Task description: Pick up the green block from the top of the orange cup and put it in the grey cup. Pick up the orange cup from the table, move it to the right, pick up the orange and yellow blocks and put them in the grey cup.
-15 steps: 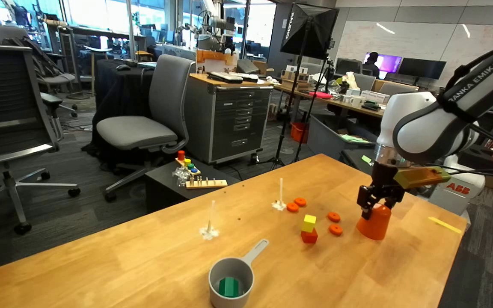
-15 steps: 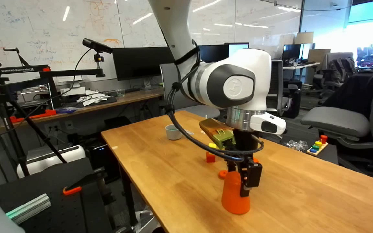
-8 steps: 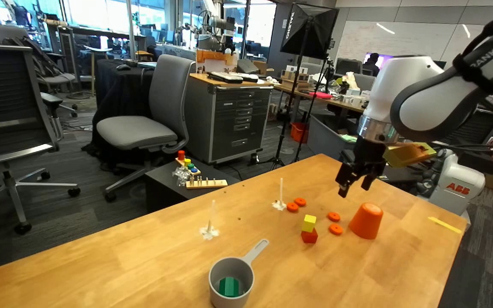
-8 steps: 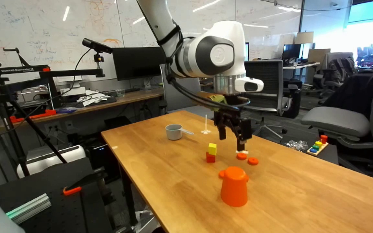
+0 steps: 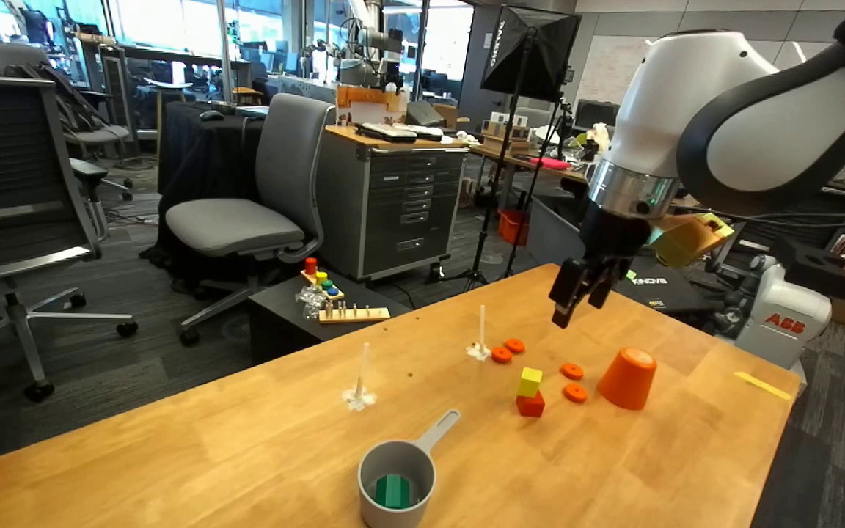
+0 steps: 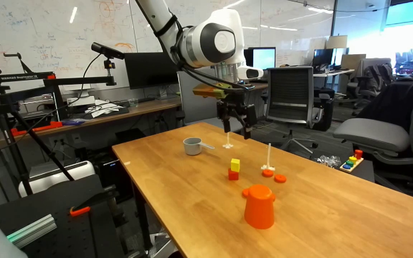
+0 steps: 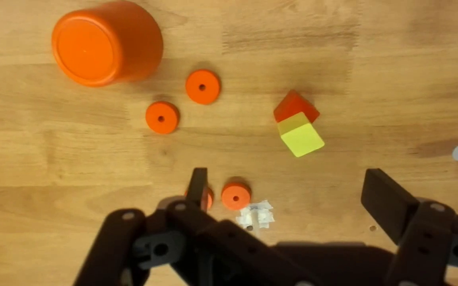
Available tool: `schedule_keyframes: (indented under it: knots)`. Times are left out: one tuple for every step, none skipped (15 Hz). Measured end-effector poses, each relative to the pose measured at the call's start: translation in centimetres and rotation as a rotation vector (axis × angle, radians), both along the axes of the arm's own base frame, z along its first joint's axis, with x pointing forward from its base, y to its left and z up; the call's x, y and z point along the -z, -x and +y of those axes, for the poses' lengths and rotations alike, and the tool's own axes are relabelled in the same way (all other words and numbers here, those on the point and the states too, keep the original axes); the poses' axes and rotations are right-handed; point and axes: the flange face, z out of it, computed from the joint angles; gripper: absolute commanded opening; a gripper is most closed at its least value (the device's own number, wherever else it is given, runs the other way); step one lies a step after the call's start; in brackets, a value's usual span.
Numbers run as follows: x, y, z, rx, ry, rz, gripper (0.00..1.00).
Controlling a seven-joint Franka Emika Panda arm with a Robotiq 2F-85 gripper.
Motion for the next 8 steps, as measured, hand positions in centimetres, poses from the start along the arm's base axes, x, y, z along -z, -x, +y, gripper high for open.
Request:
schedule_keyframes:
  knots:
    - [0.7, 0.2, 0.6, -0.015, 0.0, 0.016, 1.0]
    - [1.4, 0.4, 1.0, -0.029, 0.0, 0.035, 1.0]
    - [2.3, 0.5, 1.4, -0.043, 0.002, 0.055, 1.0]
    - [3.3, 0.5, 1.6, -0.057, 0.005, 0.078, 1.0]
    - [4.2, 0.4, 1.7, -0.069, 0.011, 0.099, 1.0]
    - [5.1, 0.2, 1.8, -0.079, 0.018, 0.117, 1.0]
    - [5.8, 0.0, 1.9, -0.09, 0.026, 0.133, 1.0]
    - [6.4, -0.4, 2.0, -0.1, 0.034, 0.146, 1.0]
